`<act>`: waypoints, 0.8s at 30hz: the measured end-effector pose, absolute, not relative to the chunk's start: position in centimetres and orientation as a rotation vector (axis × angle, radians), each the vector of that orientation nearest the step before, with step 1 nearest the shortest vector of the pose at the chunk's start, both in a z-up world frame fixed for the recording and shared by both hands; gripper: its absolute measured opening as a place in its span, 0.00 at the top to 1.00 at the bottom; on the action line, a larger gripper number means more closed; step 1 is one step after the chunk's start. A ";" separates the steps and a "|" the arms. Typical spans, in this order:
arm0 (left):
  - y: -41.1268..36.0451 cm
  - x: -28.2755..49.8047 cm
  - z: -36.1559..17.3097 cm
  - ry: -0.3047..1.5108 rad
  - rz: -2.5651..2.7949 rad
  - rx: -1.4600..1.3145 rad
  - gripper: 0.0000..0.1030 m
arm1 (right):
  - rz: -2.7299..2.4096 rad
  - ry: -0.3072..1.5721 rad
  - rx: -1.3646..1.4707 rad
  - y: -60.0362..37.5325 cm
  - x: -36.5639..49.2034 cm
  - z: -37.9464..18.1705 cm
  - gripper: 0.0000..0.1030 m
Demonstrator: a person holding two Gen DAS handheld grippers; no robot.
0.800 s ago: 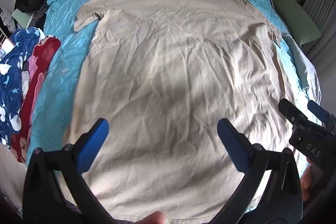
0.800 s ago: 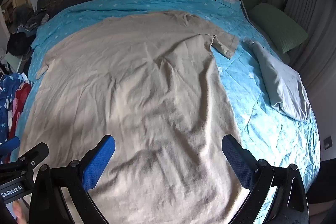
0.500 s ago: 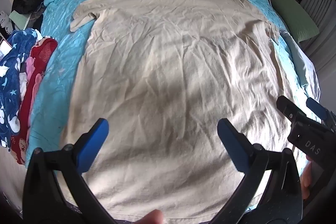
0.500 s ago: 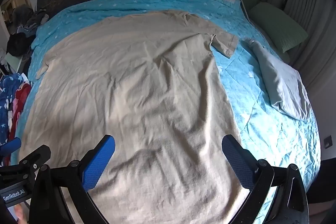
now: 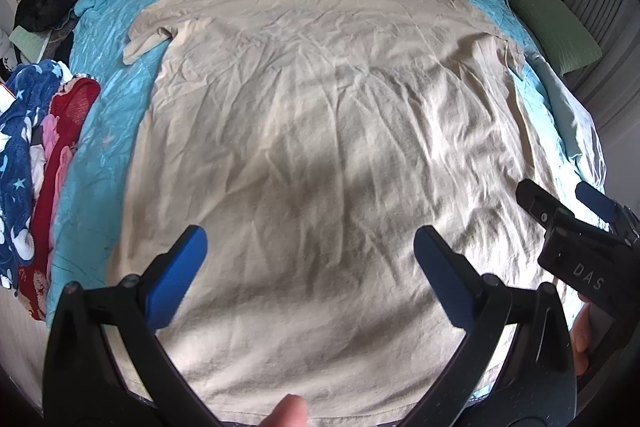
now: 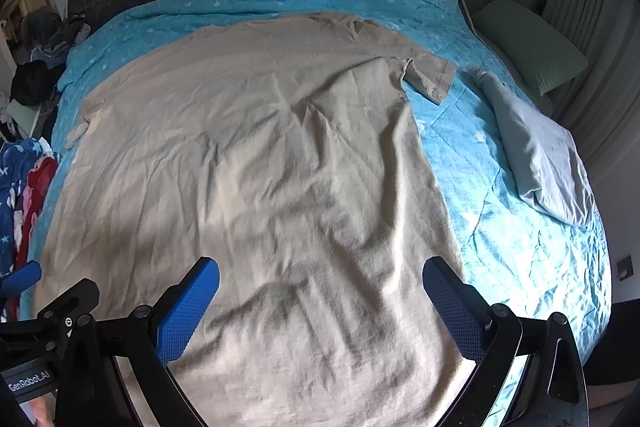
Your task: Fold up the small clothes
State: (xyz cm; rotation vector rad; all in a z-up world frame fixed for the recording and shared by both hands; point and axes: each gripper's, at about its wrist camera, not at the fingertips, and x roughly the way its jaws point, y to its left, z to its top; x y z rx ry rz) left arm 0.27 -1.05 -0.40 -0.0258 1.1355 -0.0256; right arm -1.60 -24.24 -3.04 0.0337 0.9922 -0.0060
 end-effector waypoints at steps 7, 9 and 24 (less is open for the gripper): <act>-1.2 0.1 -0.6 1.155 -0.061 -0.041 0.00 | -0.017 0.985 0.048 -24.6 -1.6 -3.1 0.00; -1.1 0.0 -0.7 1.154 -0.050 -0.035 0.00 | -0.029 0.987 0.050 -24.8 -1.7 -3.2 0.00; -0.8 -0.2 -0.8 1.155 -0.040 -0.028 0.00 | -0.015 1.010 0.053 -24.6 -1.7 -4.1 0.00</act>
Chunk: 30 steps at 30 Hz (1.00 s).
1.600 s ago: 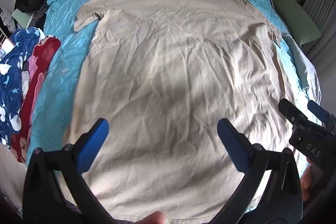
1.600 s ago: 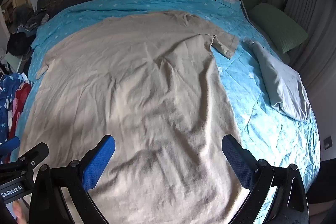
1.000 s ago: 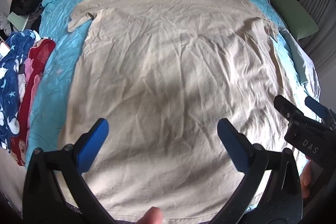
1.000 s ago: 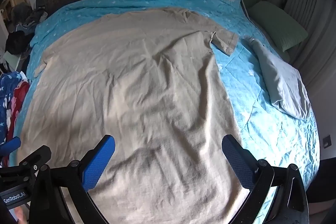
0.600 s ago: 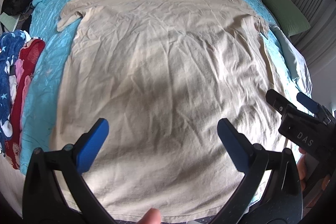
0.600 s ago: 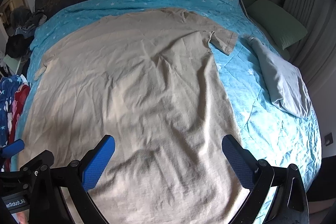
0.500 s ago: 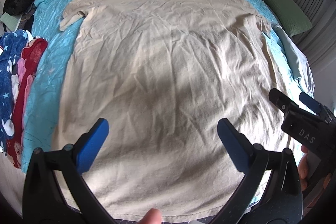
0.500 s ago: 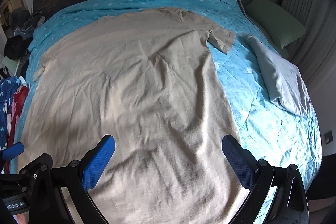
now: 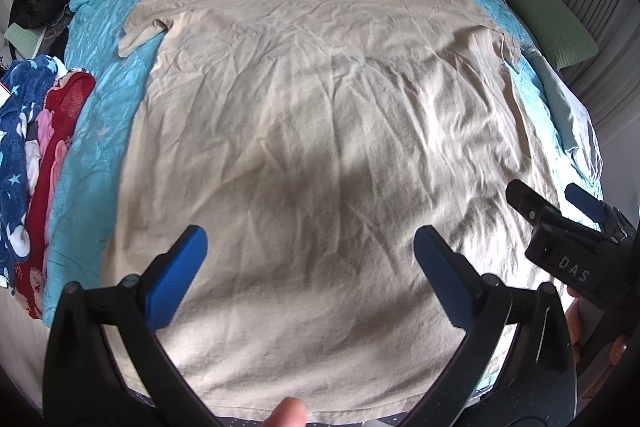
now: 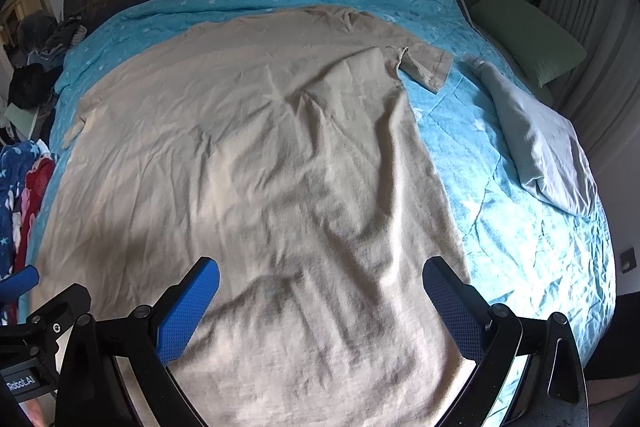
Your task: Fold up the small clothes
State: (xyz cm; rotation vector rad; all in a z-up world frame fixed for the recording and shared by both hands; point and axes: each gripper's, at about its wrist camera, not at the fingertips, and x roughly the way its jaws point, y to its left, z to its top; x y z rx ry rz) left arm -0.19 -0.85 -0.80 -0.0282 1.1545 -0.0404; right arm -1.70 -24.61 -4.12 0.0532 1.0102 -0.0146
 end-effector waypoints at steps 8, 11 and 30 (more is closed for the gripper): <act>-0.8 -0.3 -1.3 1.172 -0.033 -0.035 0.00 | -0.018 1.036 0.063 -24.7 -1.6 -5.0 0.00; -0.8 -0.4 -1.4 1.177 -0.032 -0.037 0.00 | -0.018 1.039 0.061 -24.6 -1.6 -5.2 0.00; -0.6 -1.0 -0.6 1.137 -0.025 -0.043 0.00 | 0.004 1.050 0.083 -24.3 -2.0 -5.6 0.00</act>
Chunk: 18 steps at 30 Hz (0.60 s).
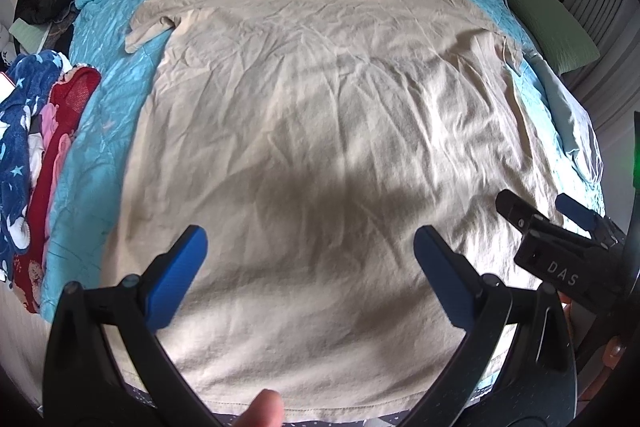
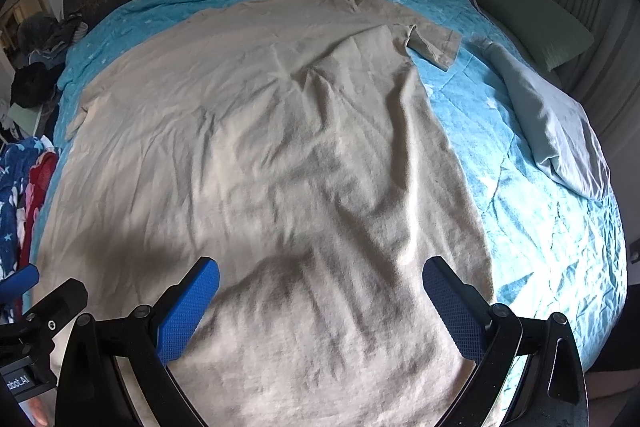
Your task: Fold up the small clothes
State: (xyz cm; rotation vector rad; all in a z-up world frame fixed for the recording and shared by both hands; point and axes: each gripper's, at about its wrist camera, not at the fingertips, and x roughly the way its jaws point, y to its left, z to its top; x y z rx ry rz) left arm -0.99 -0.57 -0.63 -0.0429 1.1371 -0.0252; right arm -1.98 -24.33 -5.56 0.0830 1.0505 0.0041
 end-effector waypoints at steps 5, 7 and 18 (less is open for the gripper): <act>-0.6 -0.9 -0.8 1.150 -0.035 -0.070 0.00 | 0.004 1.058 0.083 -24.3 -2.1 -5.7 0.00; -0.9 -1.0 -0.8 1.148 -0.034 -0.051 0.00 | 0.003 1.055 0.078 -24.2 -2.1 -5.6 0.00; -1.2 -1.1 -0.8 1.144 -0.043 -0.044 0.00 | -0.007 1.041 0.079 -24.3 -2.3 -5.0 0.00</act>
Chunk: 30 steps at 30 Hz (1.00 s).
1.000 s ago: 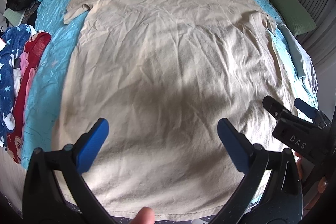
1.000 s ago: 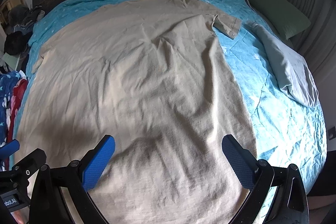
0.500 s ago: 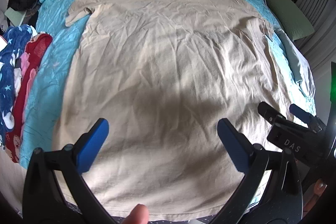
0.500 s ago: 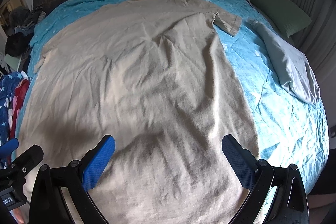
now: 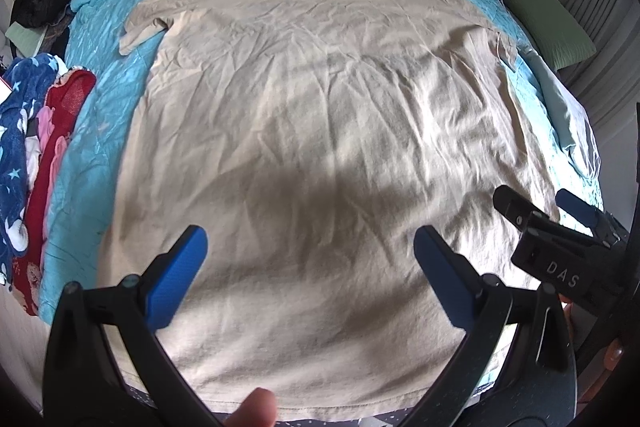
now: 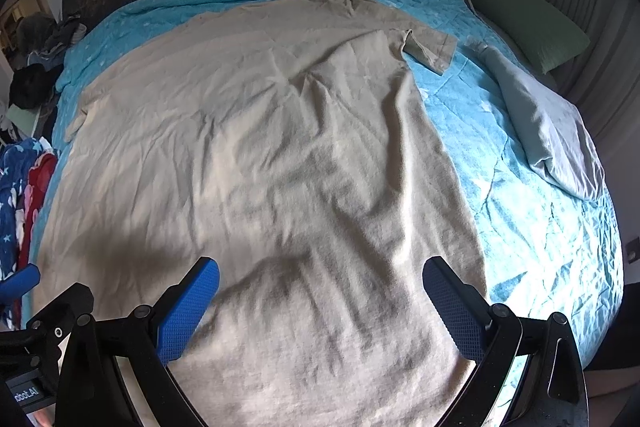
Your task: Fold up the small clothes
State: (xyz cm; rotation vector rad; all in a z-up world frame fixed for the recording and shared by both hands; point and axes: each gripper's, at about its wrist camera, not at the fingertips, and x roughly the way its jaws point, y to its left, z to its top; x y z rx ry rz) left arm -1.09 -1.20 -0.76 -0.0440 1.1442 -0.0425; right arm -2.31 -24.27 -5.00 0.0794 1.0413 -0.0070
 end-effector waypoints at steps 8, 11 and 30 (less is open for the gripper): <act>-0.9 -1.1 -0.9 1.152 -0.046 -0.052 0.00 | -0.009 1.039 0.072 -24.1 -2.3 -5.0 0.00; -0.8 -1.0 -1.0 1.155 -0.041 -0.046 0.00 | -0.006 1.042 0.070 -24.0 -2.2 -5.1 0.00; 1.6 0.5 -1.3 1.134 -0.021 -0.067 0.02 | -0.028 1.041 0.022 -23.1 -0.7 -5.1 0.00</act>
